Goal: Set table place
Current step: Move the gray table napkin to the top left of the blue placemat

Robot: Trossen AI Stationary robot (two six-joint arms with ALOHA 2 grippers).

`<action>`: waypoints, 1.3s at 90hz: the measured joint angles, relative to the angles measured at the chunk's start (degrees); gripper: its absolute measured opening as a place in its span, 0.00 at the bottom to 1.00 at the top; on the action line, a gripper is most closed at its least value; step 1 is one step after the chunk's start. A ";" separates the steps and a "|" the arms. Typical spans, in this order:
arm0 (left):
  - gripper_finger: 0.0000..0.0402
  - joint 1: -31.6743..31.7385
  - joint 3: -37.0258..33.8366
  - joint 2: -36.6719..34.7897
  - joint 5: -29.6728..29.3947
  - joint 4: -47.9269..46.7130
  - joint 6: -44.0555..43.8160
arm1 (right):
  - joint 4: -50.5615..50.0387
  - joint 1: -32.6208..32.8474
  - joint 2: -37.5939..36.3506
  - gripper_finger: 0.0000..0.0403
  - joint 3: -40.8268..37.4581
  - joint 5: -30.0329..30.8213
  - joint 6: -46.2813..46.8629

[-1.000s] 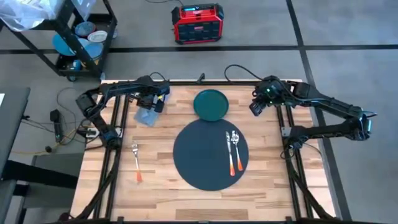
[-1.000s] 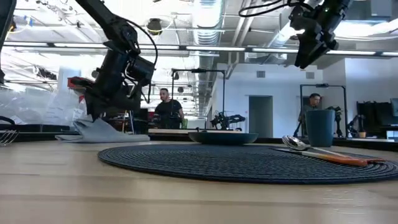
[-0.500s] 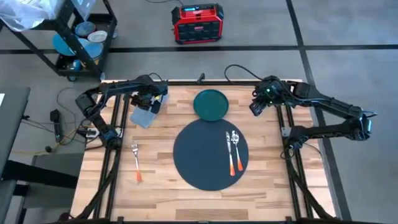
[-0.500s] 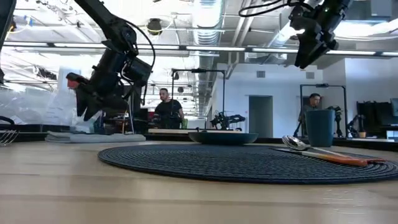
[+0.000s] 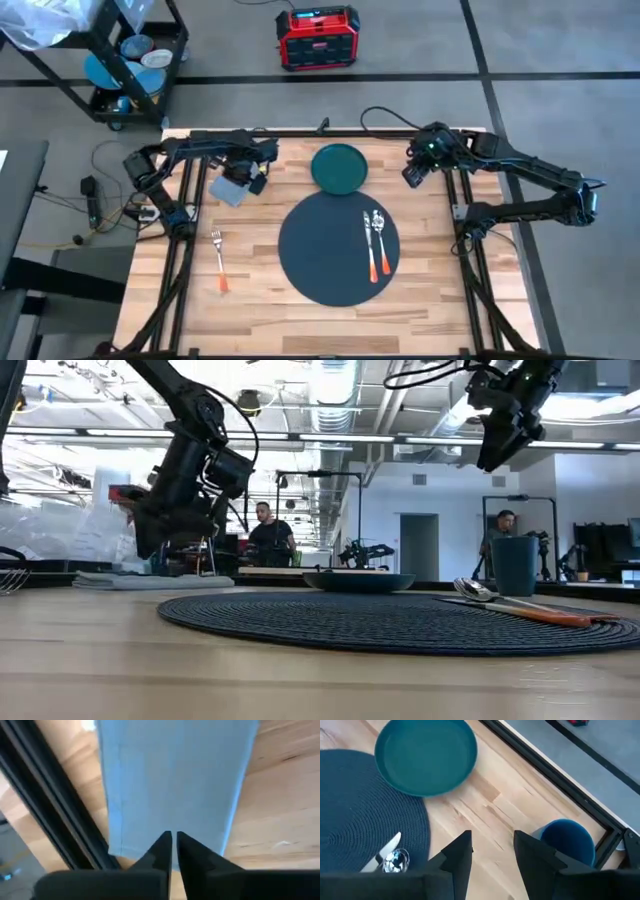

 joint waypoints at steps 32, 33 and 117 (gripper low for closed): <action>0.00 -9.27 -0.02 -5.03 7.42 -1.65 -1.52 | -2.53 0.07 -0.02 0.33 -0.02 0.11 0.20; 0.00 -9.82 -0.02 -5.57 7.38 -1.29 -2.59 | -2.43 0.07 -0.02 0.33 -0.02 0.11 0.20; 0.00 5.07 -23.60 -22.32 5.55 17.30 -9.51 | -0.10 0.11 -0.02 0.33 -0.02 -2.91 -1.27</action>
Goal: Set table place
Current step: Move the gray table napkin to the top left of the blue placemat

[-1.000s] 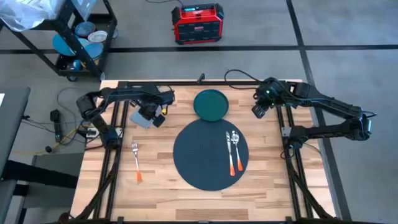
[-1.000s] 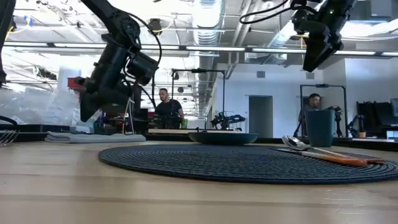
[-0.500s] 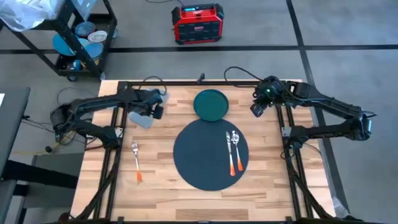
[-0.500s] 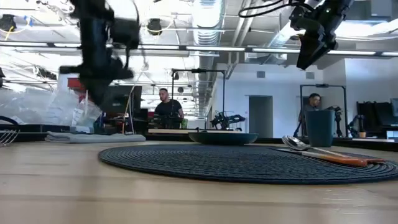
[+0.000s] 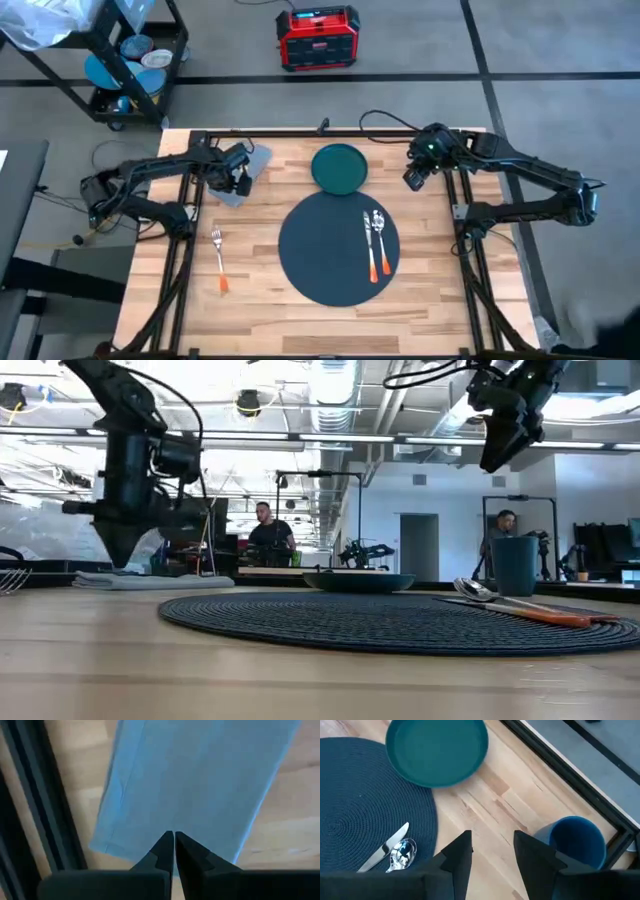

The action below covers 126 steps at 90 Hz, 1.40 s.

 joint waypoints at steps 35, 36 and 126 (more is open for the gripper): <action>0.00 -3.50 -4.61 -0.02 2.21 5.58 -8.46 | -0.22 0.00 0.00 0.33 0.00 -0.05 -0.04; 0.00 -3.79 -4.61 -0.02 2.29 5.60 -8.82 | -0.24 0.00 0.00 0.33 0.00 -0.06 -0.04; 0.00 -17.78 3.84 3.81 -10.46 -2.76 -17.66 | 0.78 0.02 0.00 0.33 0.00 -0.39 -0.11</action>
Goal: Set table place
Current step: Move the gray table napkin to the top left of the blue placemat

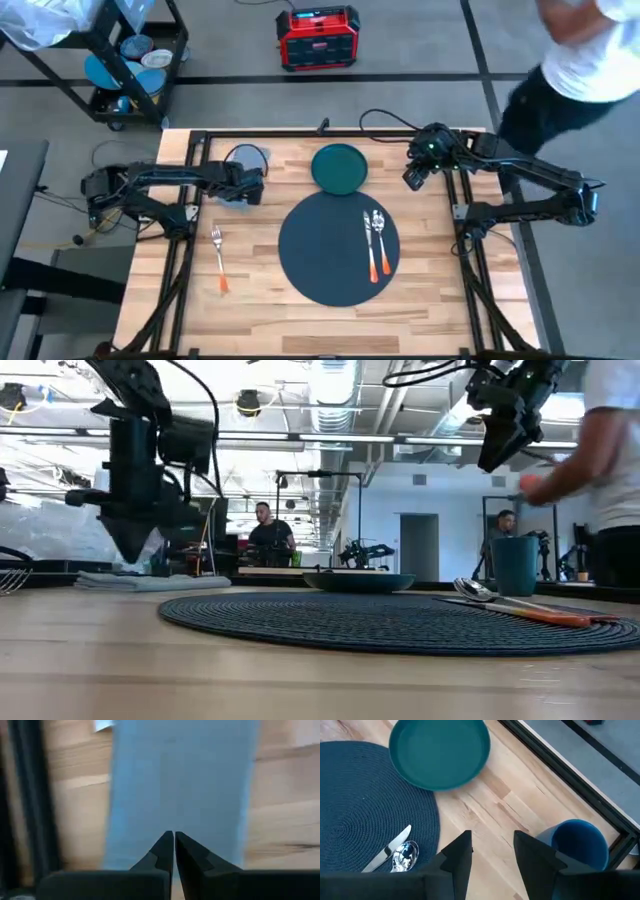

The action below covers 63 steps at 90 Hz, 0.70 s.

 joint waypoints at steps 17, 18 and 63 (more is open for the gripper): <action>0.00 1.22 0.00 5.40 2.73 3.10 3.50 | -0.23 0.00 0.00 0.33 0.00 -0.02 -0.98; 0.00 1.22 0.00 5.81 3.00 3.28 3.50 | -0.31 0.00 0.00 0.33 0.00 -0.02 -0.98; 0.00 -10.85 3.12 10.77 12.87 9.13 -10.34 | -1.31 0.00 0.02 0.33 0.00 -0.02 -1.29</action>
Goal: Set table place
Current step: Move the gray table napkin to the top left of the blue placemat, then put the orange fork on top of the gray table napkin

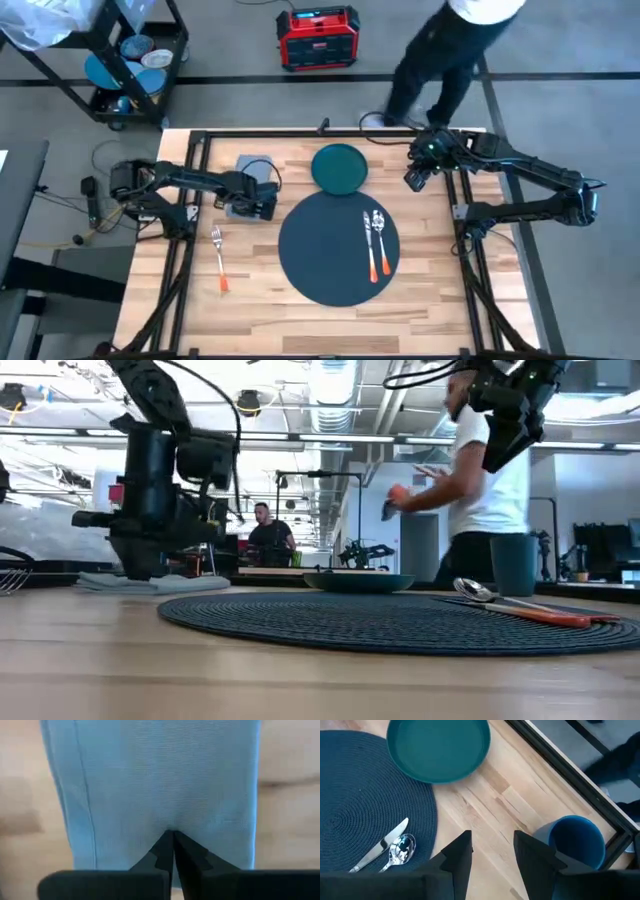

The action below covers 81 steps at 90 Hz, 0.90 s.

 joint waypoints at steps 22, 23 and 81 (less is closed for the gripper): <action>0.00 -1.68 0.25 -0.87 -0.46 2.49 -7.06 | 1.07 -0.01 -0.02 0.33 0.02 0.00 -0.09; 0.00 -1.68 0.25 -1.11 -0.50 2.45 -7.39 | 1.06 -0.02 -0.02 0.33 0.02 0.00 -0.09; 0.28 -27.33 0.33 -16.65 2.93 -11.88 -45.68 | -1.11 -0.01 0.00 0.33 0.01 0.00 -0.13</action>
